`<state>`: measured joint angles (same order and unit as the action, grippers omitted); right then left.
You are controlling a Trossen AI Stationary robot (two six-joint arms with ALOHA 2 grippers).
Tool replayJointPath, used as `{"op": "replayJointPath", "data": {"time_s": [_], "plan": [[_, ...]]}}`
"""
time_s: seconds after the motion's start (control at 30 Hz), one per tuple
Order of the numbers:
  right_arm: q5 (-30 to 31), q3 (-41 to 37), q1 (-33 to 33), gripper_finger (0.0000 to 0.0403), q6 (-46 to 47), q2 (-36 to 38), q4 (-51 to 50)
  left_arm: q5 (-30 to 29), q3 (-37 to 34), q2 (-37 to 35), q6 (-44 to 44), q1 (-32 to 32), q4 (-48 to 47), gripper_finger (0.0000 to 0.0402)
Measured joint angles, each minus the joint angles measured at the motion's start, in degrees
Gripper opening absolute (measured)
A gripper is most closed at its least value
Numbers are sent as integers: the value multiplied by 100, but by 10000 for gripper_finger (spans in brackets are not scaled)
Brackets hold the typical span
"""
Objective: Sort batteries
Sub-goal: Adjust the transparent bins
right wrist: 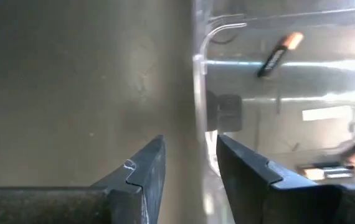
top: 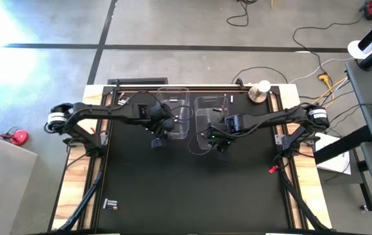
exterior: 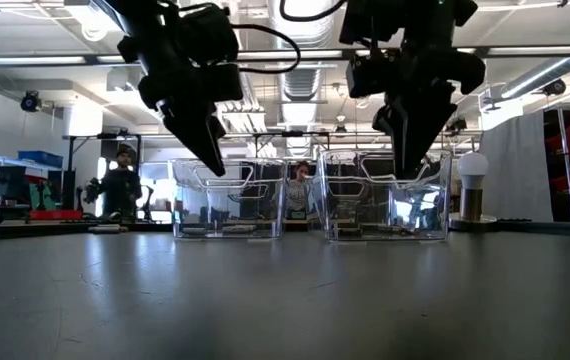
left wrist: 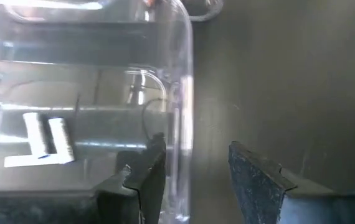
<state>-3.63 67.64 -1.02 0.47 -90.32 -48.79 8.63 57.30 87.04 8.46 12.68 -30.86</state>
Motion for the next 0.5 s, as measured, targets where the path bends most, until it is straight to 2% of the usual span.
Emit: {"op": "replayJointPath", "data": {"time_s": [0.17, 0.5], "plan": [[-371, 49, 70, 128, 110, -55, 2, 337, -1, 69, -227, -185, -28, 153], [-245, 201, 297, 134, 411, -55, 22, 409, 2, -8, -752, -729, -34, 153]]}}
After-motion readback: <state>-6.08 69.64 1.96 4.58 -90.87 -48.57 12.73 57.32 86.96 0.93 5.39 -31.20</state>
